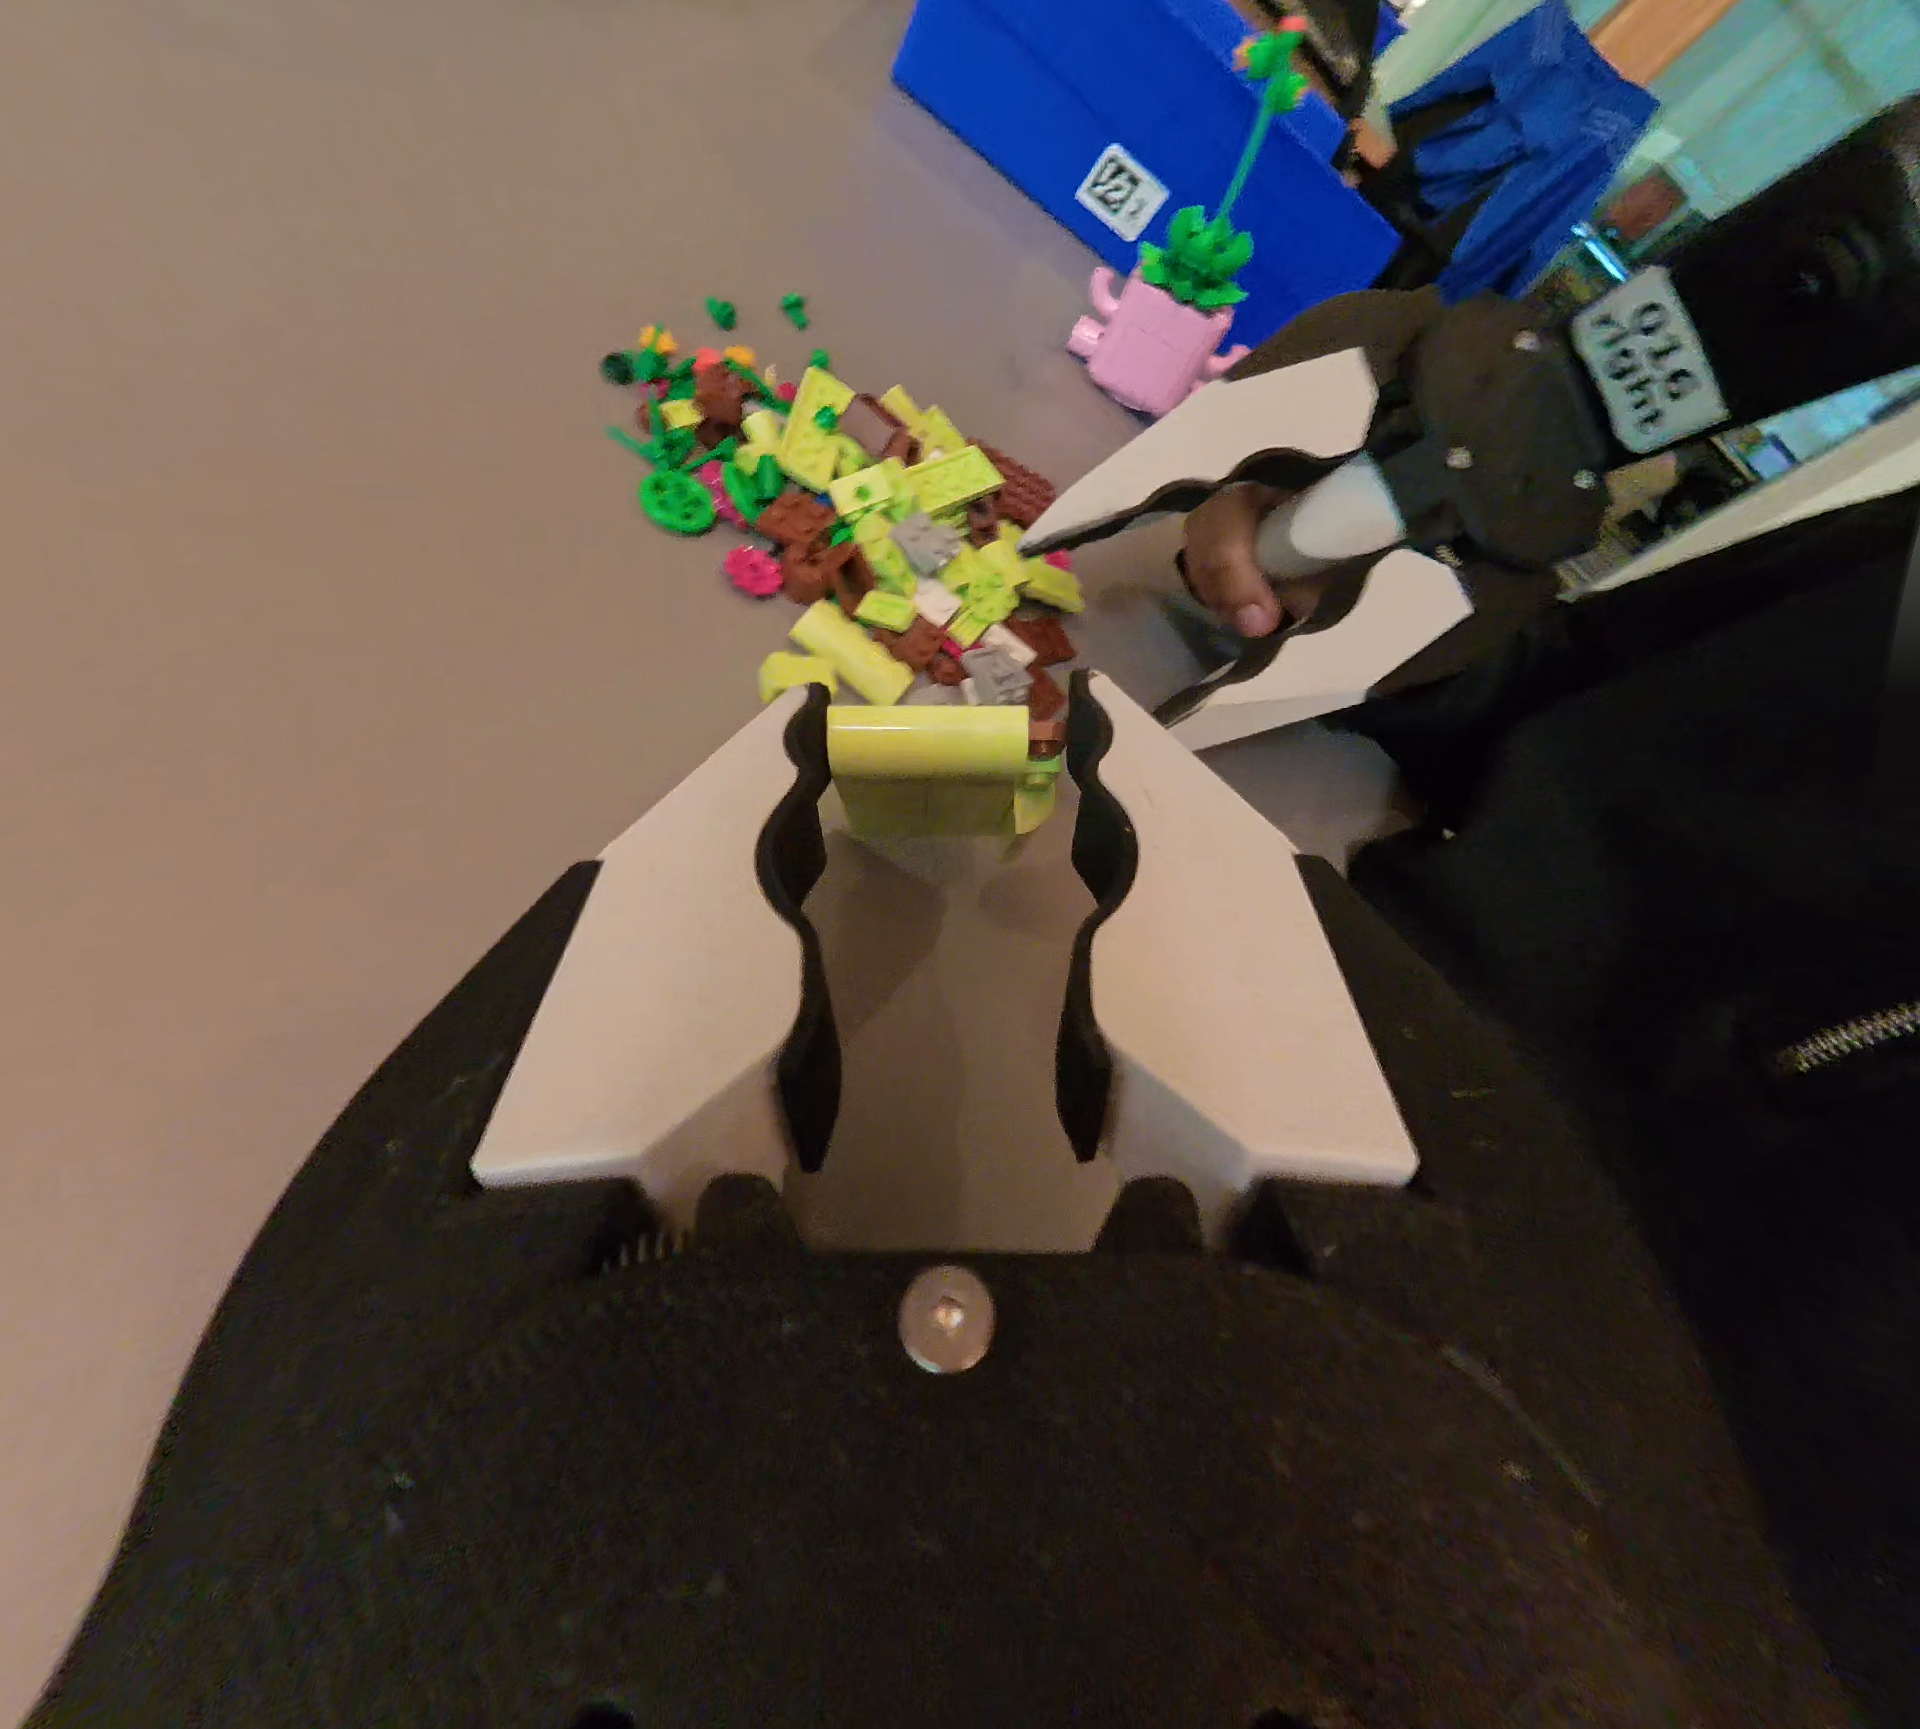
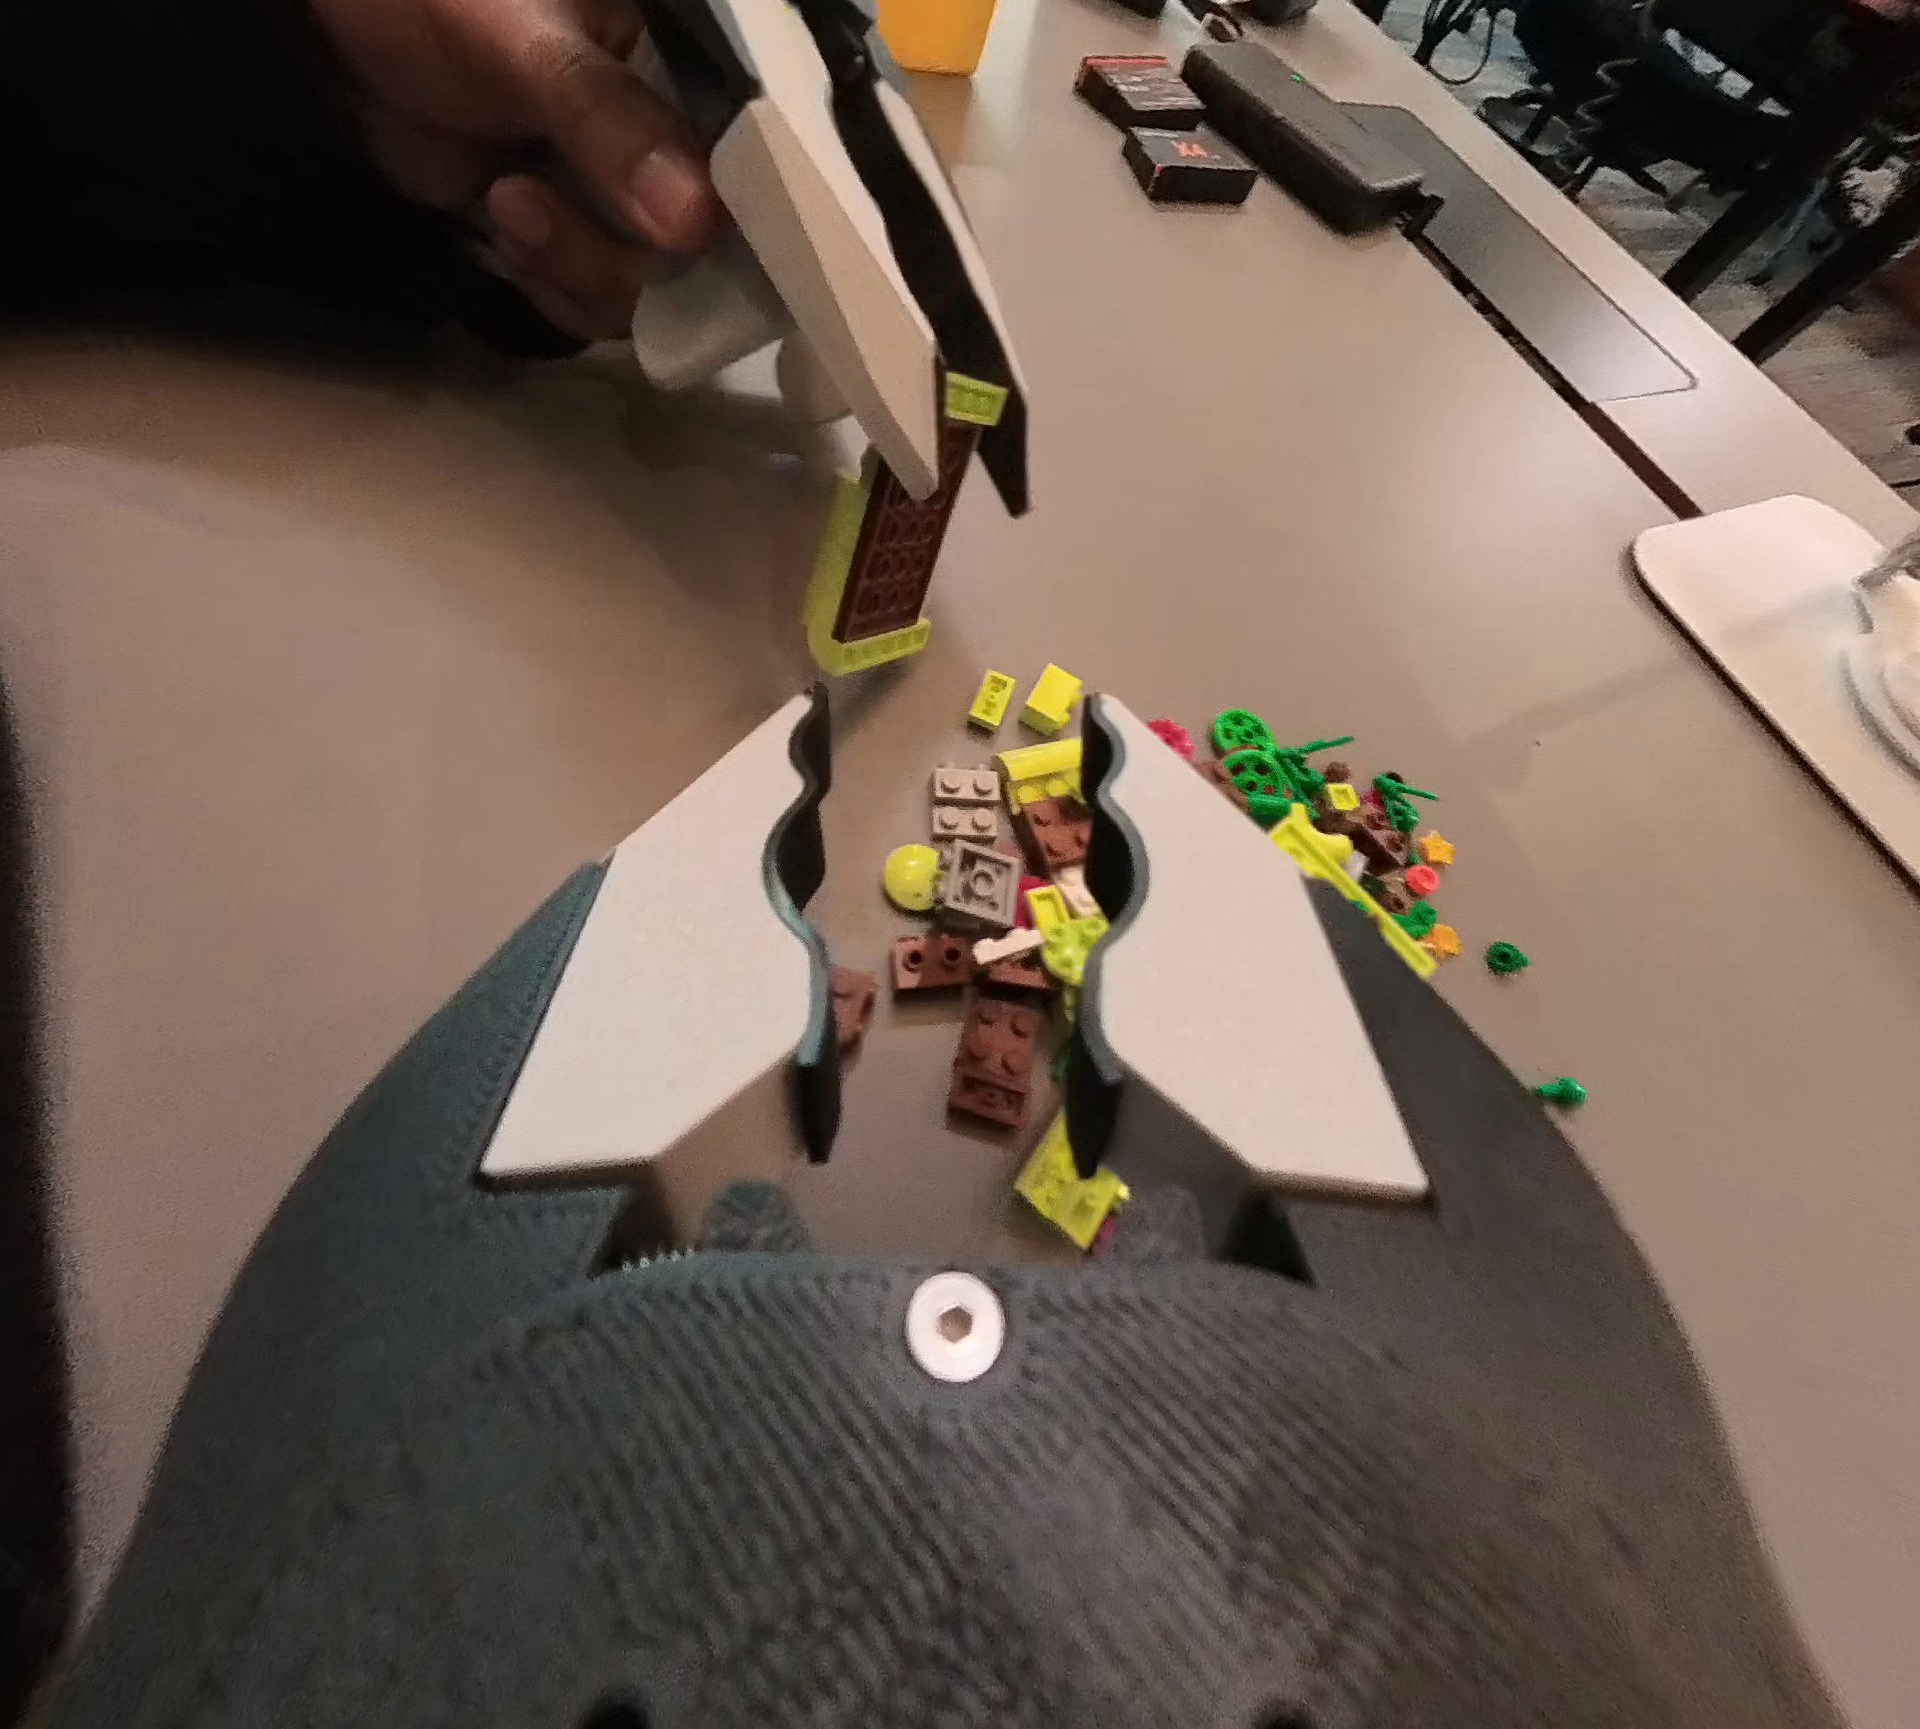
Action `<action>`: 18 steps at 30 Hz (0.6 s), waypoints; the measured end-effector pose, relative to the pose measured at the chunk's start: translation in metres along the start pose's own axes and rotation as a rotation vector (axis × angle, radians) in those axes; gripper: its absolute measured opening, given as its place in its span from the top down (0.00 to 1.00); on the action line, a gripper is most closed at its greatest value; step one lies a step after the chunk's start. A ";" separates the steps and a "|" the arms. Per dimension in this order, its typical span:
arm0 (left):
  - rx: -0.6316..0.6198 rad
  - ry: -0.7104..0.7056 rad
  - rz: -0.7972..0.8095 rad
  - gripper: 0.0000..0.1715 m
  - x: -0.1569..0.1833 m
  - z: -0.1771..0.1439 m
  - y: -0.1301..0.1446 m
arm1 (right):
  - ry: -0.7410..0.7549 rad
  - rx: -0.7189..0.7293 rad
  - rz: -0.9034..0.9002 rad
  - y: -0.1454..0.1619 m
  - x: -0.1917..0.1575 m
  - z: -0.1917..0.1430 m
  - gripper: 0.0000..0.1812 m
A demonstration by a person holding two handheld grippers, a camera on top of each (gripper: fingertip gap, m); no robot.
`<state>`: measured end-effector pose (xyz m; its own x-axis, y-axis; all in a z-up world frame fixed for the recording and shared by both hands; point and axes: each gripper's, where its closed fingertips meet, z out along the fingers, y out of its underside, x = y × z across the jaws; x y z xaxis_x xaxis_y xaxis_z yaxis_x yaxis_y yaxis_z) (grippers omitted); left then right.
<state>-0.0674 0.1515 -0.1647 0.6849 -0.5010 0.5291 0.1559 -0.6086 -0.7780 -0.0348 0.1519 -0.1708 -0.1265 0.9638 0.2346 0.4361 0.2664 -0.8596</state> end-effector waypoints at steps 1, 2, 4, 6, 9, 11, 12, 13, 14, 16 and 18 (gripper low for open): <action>0.012 0.026 0.021 0.75 0.007 0.001 -0.002 | -0.019 0.002 0.005 -0.001 -0.004 0.001 0.74; 0.028 0.056 0.039 0.75 0.014 0.002 -0.005 | -0.046 0.011 0.013 -0.003 -0.009 0.001 0.74; 0.059 0.087 0.058 0.75 0.025 0.005 -0.009 | -0.113 0.055 0.039 -0.011 -0.021 0.000 0.73; 0.086 0.073 0.052 0.75 0.028 0.010 -0.011 | -0.178 0.095 0.088 -0.019 -0.030 -0.001 0.72; 0.107 0.053 0.023 0.75 0.032 0.021 -0.009 | -0.242 0.098 0.200 -0.020 -0.034 0.000 0.70; 0.124 0.079 -0.018 0.75 0.040 0.027 -0.009 | -0.232 0.070 0.263 -0.015 -0.028 0.003 0.76; 0.128 0.109 -0.038 0.75 0.045 0.029 -0.008 | -0.226 0.058 0.283 -0.012 -0.024 0.003 0.81; 0.133 0.110 -0.062 0.75 0.045 0.030 -0.009 | -0.232 0.057 0.305 -0.011 -0.022 0.002 0.82; 0.147 0.122 -0.070 0.76 0.045 0.029 -0.010 | -0.250 0.067 0.338 -0.012 -0.021 0.000 0.84; 0.184 0.191 -0.088 0.76 0.052 0.024 -0.016 | -0.314 0.118 0.447 -0.020 -0.020 -0.006 0.84; 0.230 0.272 -0.133 0.66 0.061 0.019 -0.024 | -0.400 0.211 0.581 -0.032 -0.016 -0.016 0.84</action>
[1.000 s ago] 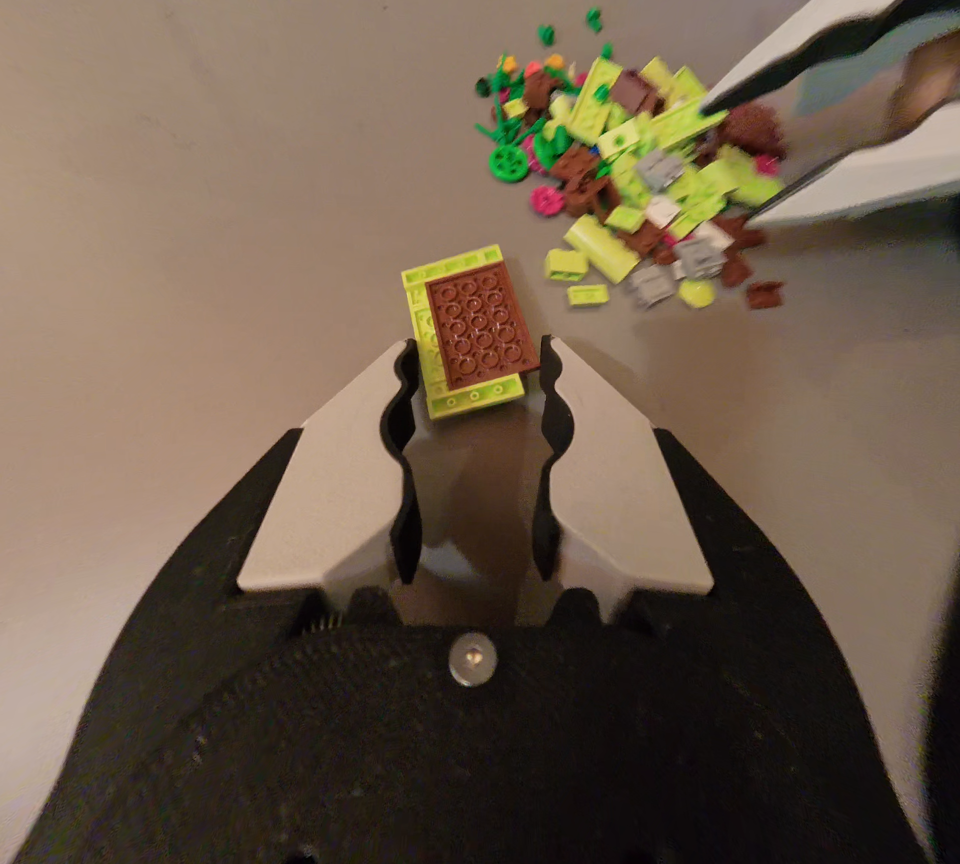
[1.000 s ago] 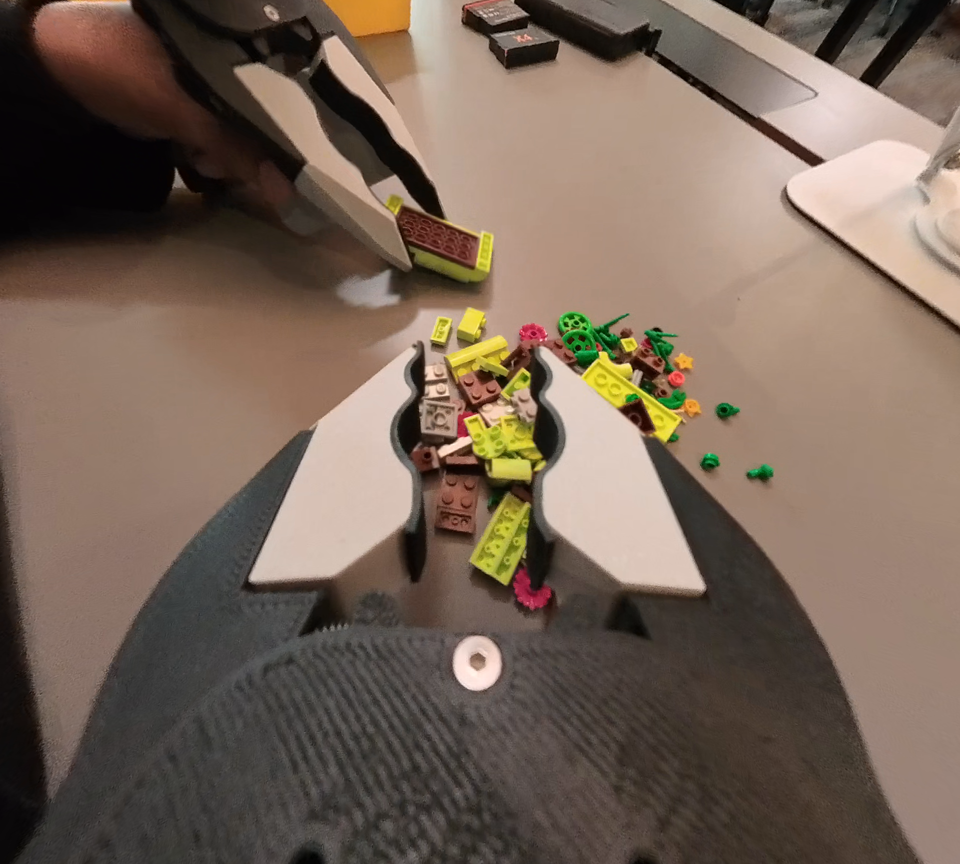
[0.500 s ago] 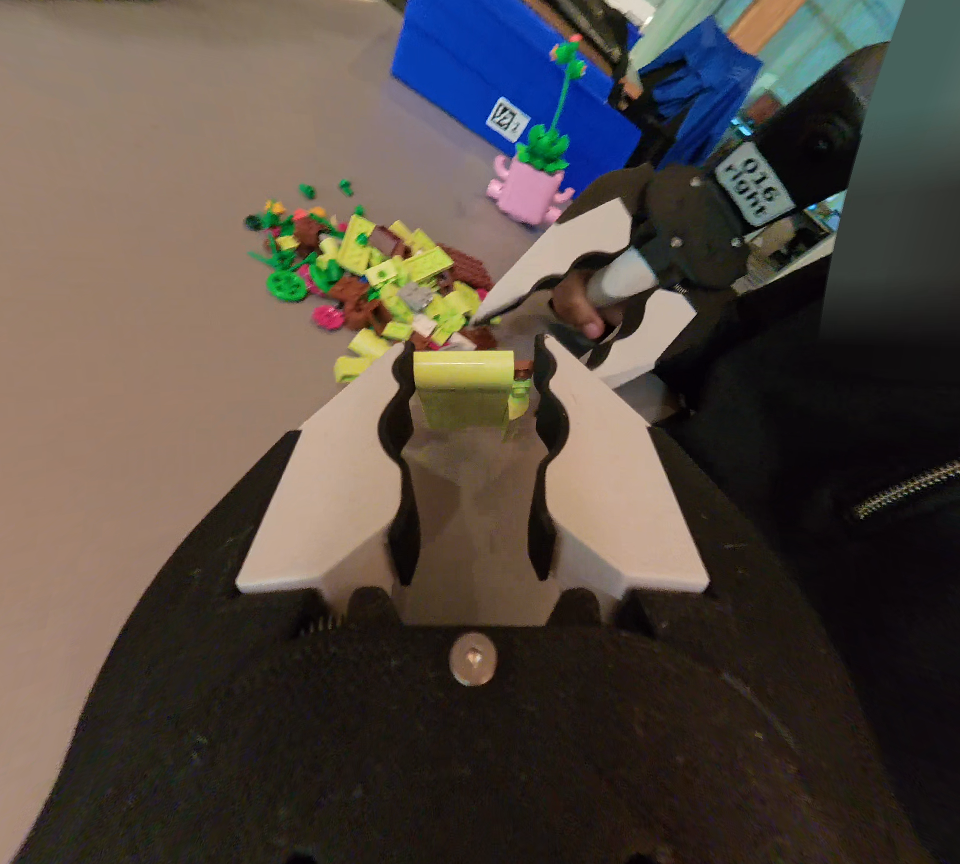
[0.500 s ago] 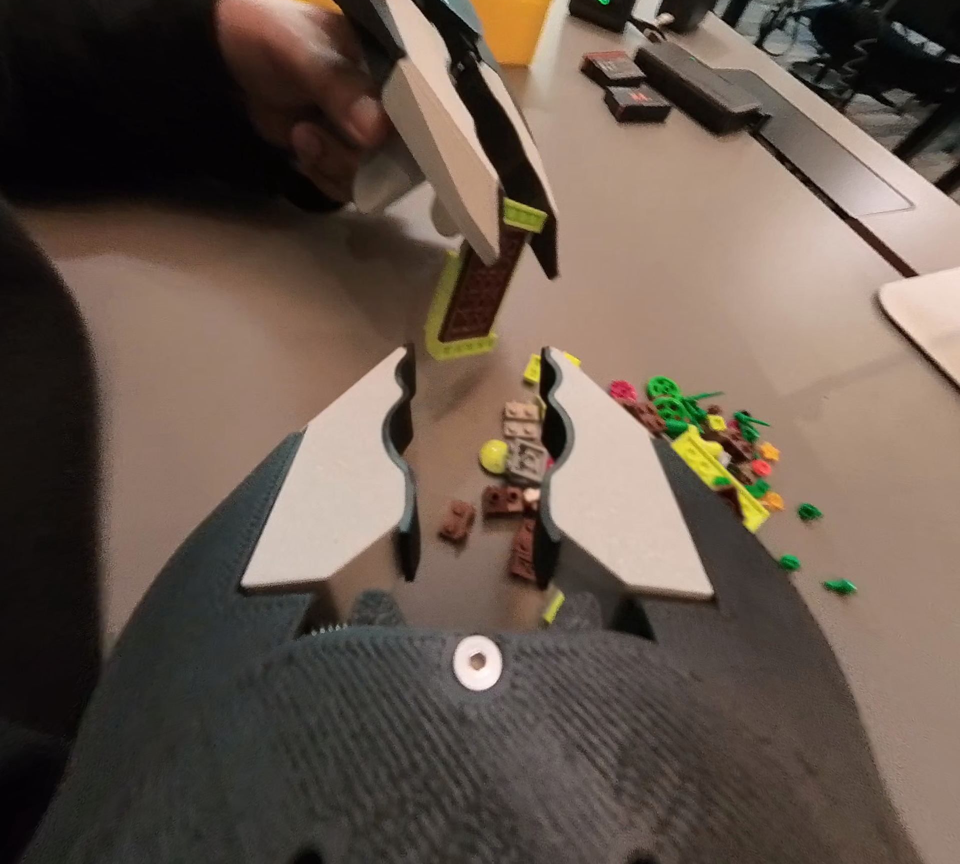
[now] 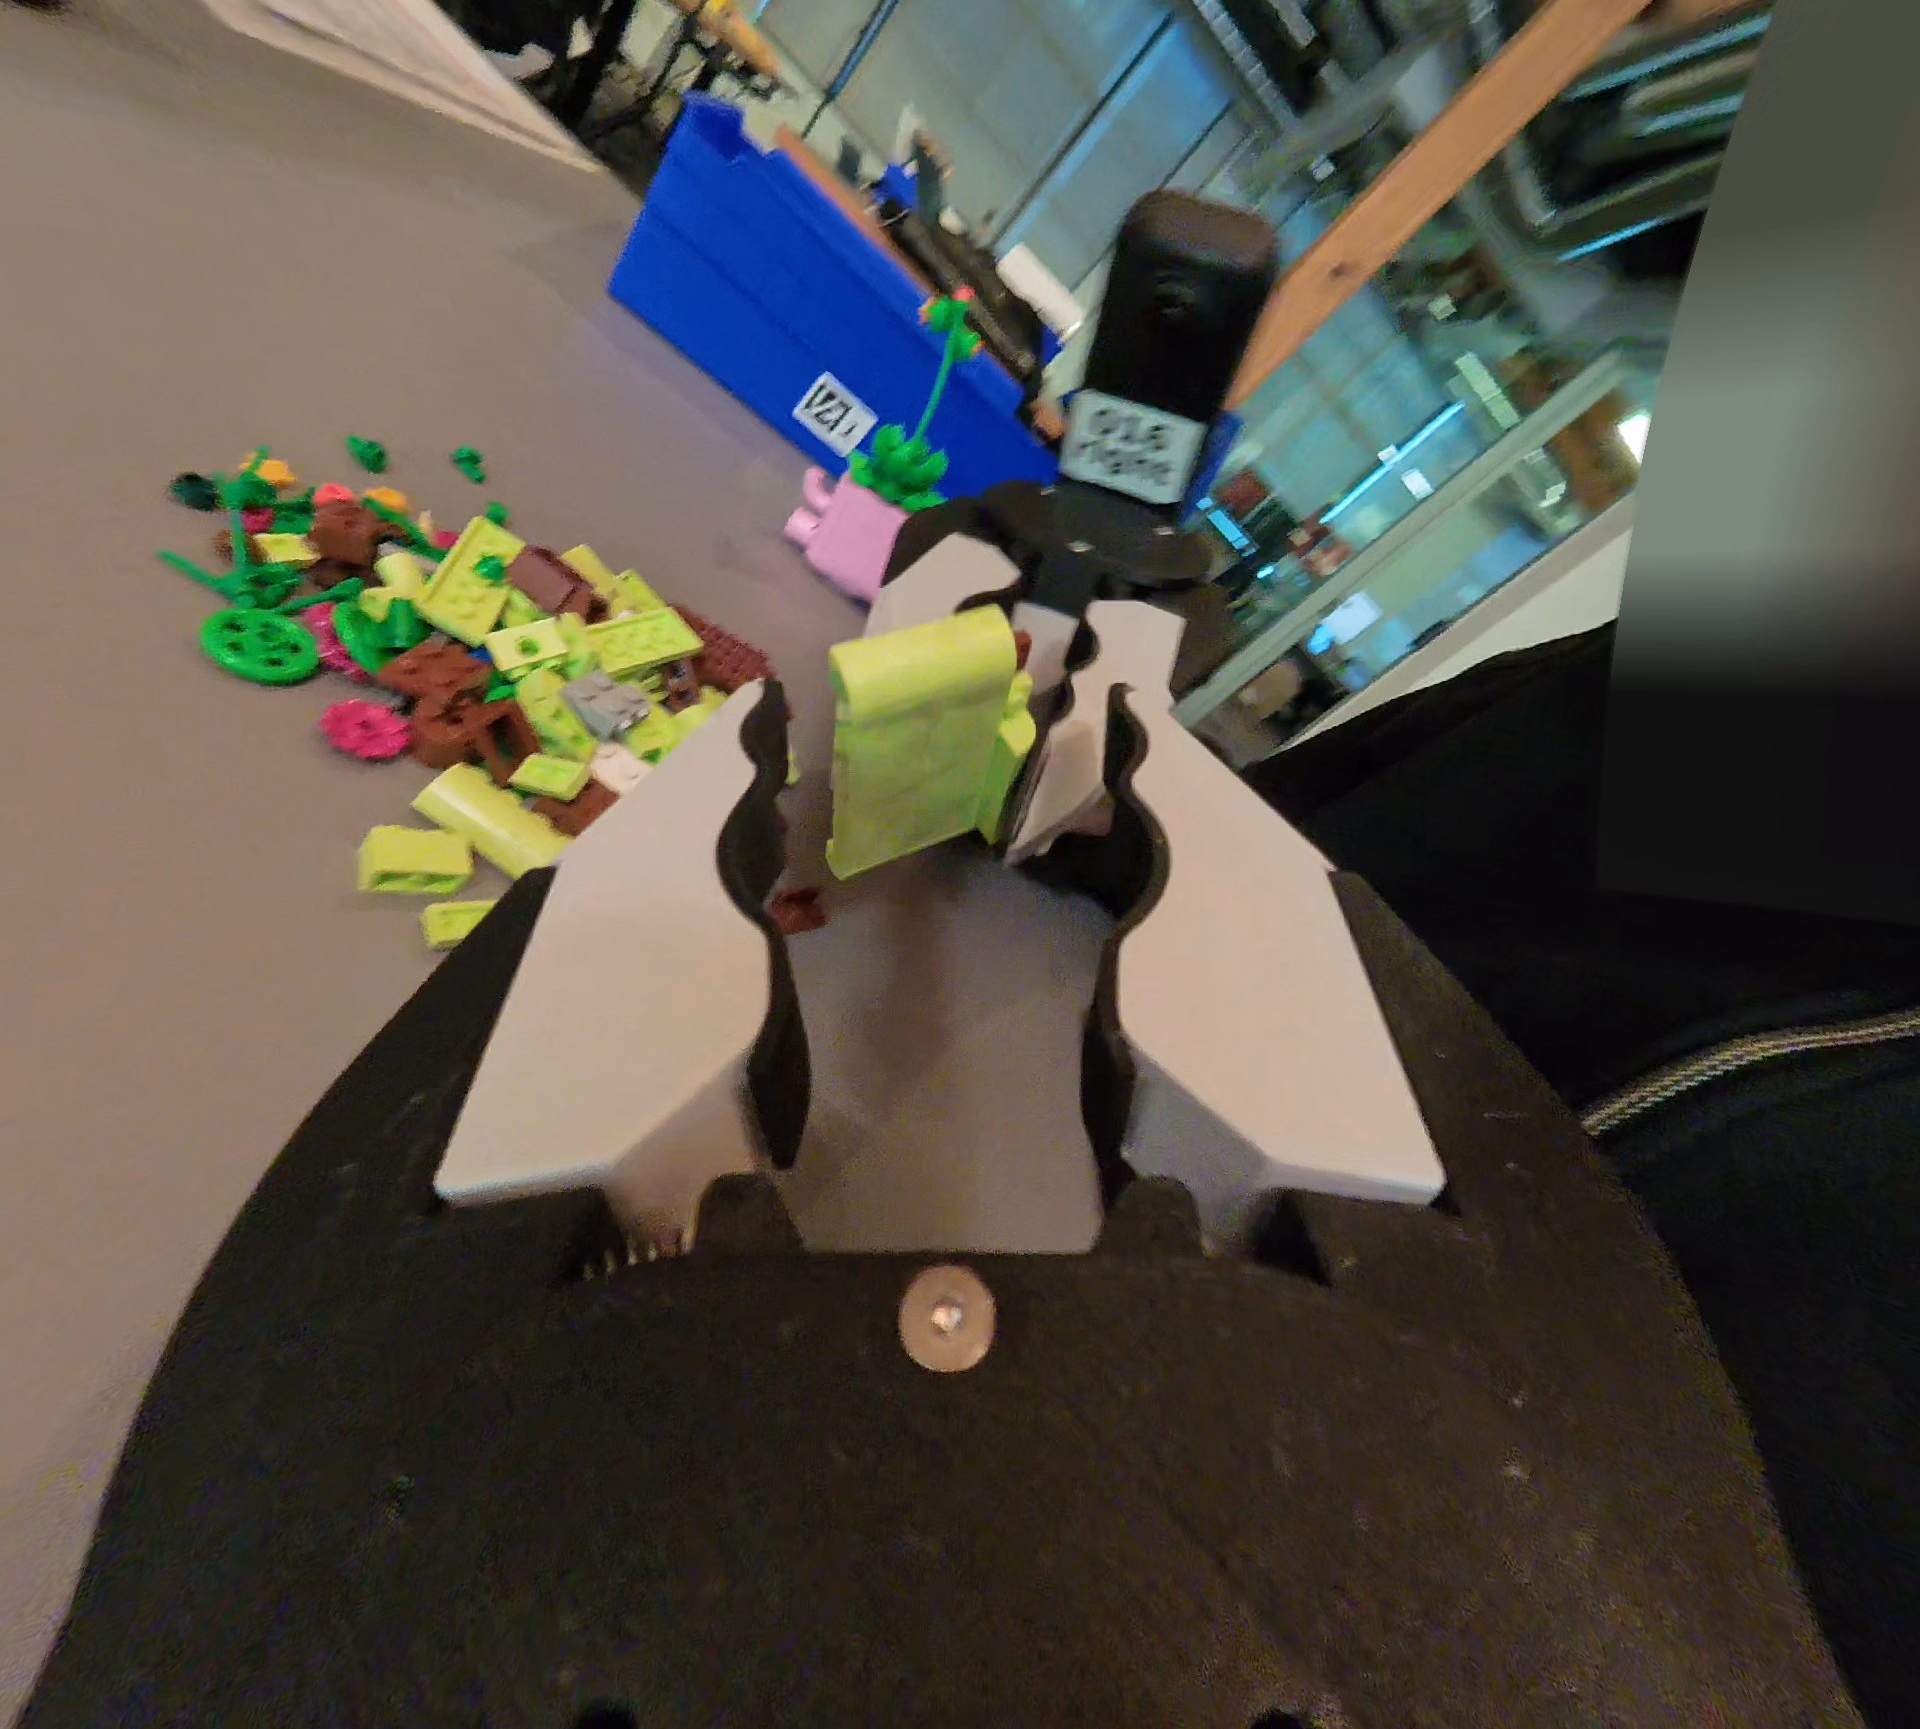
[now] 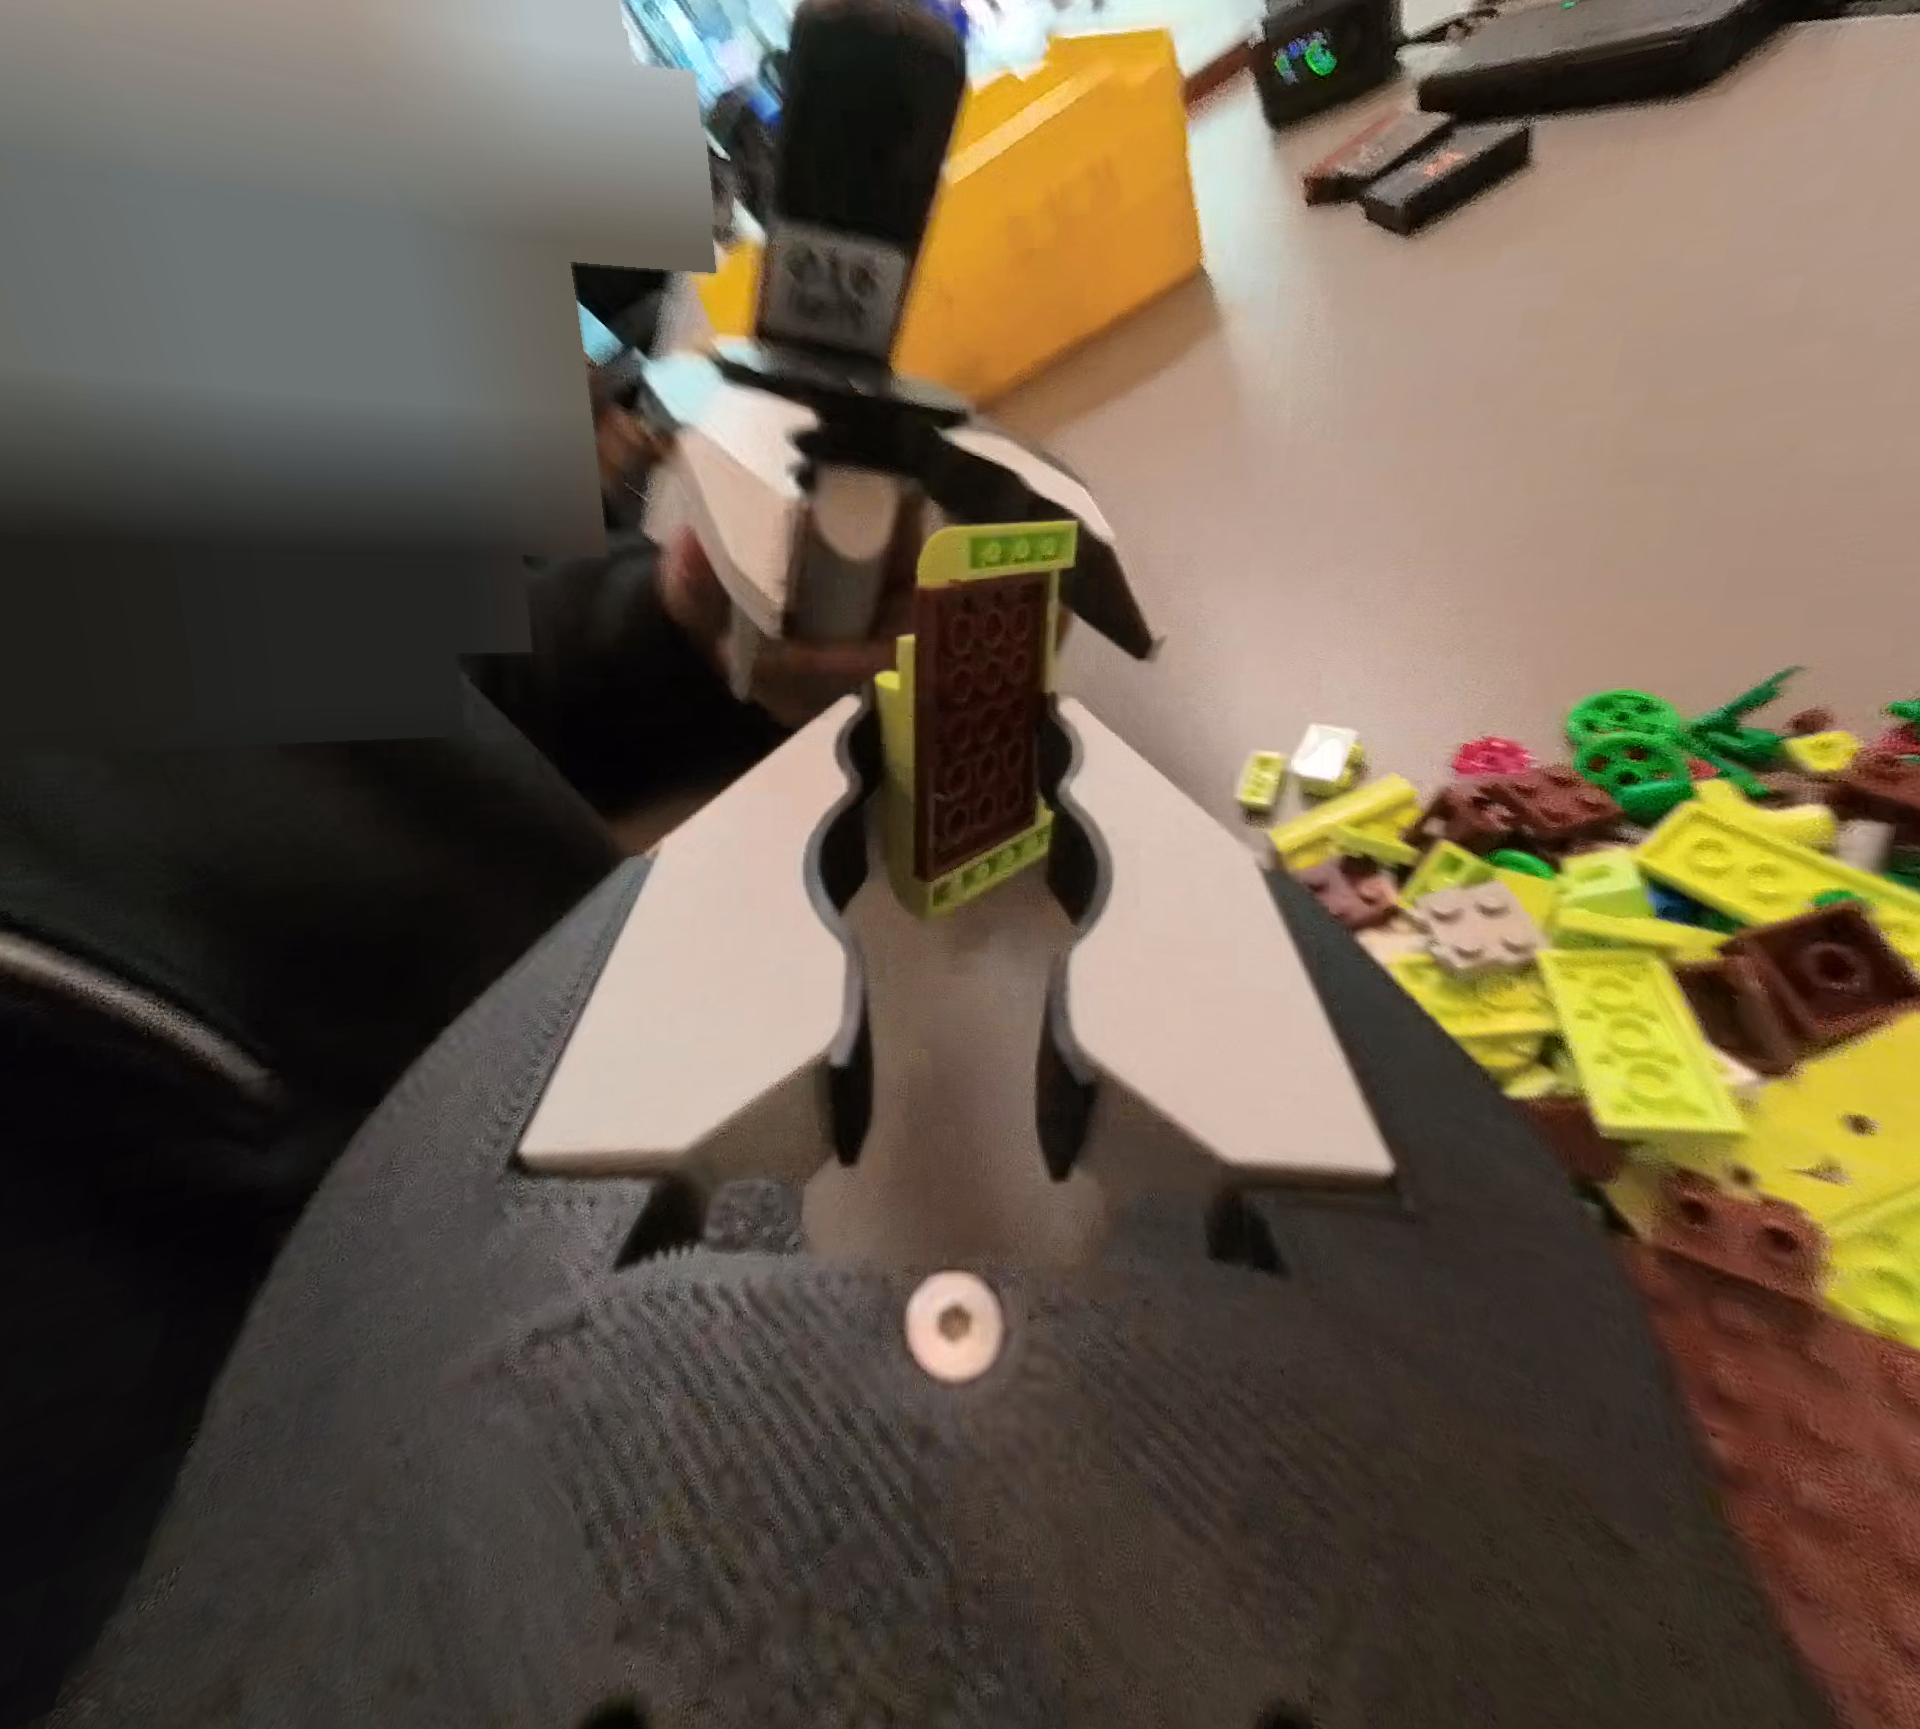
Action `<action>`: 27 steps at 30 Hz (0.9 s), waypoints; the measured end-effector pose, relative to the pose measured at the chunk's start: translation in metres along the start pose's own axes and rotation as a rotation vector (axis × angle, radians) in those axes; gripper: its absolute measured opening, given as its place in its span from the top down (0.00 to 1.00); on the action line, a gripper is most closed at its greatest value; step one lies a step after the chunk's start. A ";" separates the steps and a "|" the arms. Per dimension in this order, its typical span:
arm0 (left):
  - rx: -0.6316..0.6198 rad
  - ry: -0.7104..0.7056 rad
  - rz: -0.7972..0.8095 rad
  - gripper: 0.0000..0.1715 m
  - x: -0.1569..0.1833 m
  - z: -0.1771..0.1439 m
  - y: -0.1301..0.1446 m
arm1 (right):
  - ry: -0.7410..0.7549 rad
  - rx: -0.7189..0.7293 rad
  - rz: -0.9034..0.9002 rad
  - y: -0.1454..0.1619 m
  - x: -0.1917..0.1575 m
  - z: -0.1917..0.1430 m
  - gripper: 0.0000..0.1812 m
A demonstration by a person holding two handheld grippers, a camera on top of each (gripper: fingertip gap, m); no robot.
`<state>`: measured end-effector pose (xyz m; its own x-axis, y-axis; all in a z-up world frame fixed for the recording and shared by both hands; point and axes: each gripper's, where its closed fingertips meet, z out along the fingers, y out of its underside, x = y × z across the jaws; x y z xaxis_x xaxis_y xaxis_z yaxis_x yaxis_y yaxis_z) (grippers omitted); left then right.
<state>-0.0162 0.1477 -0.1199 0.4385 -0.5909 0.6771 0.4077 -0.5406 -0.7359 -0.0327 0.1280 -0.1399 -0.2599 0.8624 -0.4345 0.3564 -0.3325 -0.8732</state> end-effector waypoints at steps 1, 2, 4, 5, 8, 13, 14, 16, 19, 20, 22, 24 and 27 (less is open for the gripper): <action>0.014 0.031 -0.020 0.65 0.003 0.000 -0.002 | -0.064 0.049 0.068 -0.007 -0.004 -0.004 0.84; 0.018 0.054 -0.032 0.66 0.006 0.000 -0.002 | -0.135 0.092 0.141 -0.013 -0.008 -0.008 0.84; 0.026 0.076 -0.051 0.67 0.006 0.001 -0.001 | -0.275 0.145 0.279 -0.020 -0.016 -0.013 0.84; 0.034 0.102 -0.064 0.68 0.009 0.001 -0.001 | -0.328 0.157 0.331 -0.022 -0.019 -0.015 0.84; 0.070 0.208 -0.136 0.83 0.021 0.001 -0.003 | -0.405 0.148 0.389 -0.020 -0.028 -0.012 0.84; 0.129 0.230 -0.185 0.97 0.020 -0.002 -0.009 | -0.404 0.163 0.386 -0.021 -0.026 -0.013 0.88; 0.133 0.216 -0.176 0.97 0.018 -0.004 -0.010 | -0.383 0.179 0.376 -0.022 -0.021 -0.015 0.86; 0.135 0.154 -0.140 0.97 0.010 -0.006 -0.012 | -0.310 0.215 0.335 -0.027 -0.008 -0.023 0.80; 0.075 0.031 0.022 0.97 0.004 -0.005 -0.006 | -0.199 0.262 0.202 -0.036 0.003 -0.035 0.80; 0.050 -0.034 0.127 0.97 0.002 -0.004 -0.004 | -0.164 0.270 0.135 -0.039 0.002 -0.038 0.80; 0.011 -0.221 0.420 0.97 -0.003 -0.005 -0.005 | -0.085 0.264 -0.026 -0.043 -0.001 -0.041 0.81; -0.044 -0.469 0.806 0.97 -0.012 -0.010 -0.009 | 0.008 0.238 -0.193 -0.043 -0.005 -0.039 0.81; -0.148 -0.646 1.146 0.96 -0.017 -0.010 -0.005 | 0.101 0.198 -0.421 -0.039 -0.014 -0.033 0.81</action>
